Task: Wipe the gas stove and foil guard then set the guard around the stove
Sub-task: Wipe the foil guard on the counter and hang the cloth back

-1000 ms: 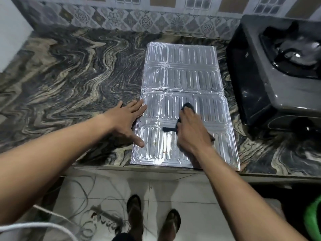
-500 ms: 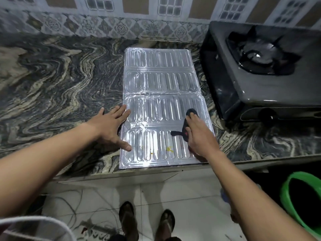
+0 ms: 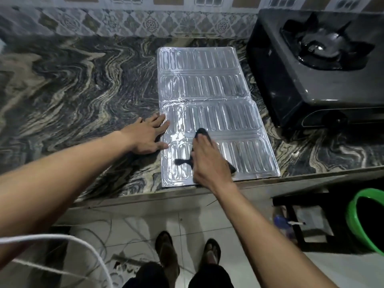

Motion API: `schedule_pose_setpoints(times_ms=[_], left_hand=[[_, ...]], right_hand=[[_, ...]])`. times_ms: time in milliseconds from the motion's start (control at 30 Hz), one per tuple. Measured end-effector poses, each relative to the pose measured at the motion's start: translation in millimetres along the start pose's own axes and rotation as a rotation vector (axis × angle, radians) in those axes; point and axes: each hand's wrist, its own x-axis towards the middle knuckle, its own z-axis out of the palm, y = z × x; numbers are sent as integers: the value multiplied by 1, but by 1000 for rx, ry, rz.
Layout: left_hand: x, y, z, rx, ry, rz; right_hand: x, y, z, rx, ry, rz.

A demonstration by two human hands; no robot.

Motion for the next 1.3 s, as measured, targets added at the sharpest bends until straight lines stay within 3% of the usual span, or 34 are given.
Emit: schedule_pose_setpoints(times_ms=[167,333,567,767,867,967,1133,1300], left_hand=[[1,1,-3,-11,-7,-12],[0,4,-6,-19,-21,-35],[0,15,-10,0,-27,-91],[-3,41,-24,-84,-54,-250],[0,71,-32,-119,2,-335],[10,115,-30,-134,121,-273],[29,191,-29,-149,213,-186],[34,216,-32,-192,205,-290]], right_hand=[[-13,-52,29,8,-80,-294],[-21,-23,24,36,-172,-404],[-29,80,-11,50,-145,-190],[-35,152,-43,106,-144,22],[-35,159,-52,178,-163,44],[-40,162,-59,265,-136,52],[-48,172,-72,38,-55,128],[-40,172,-87,186,-70,262]])
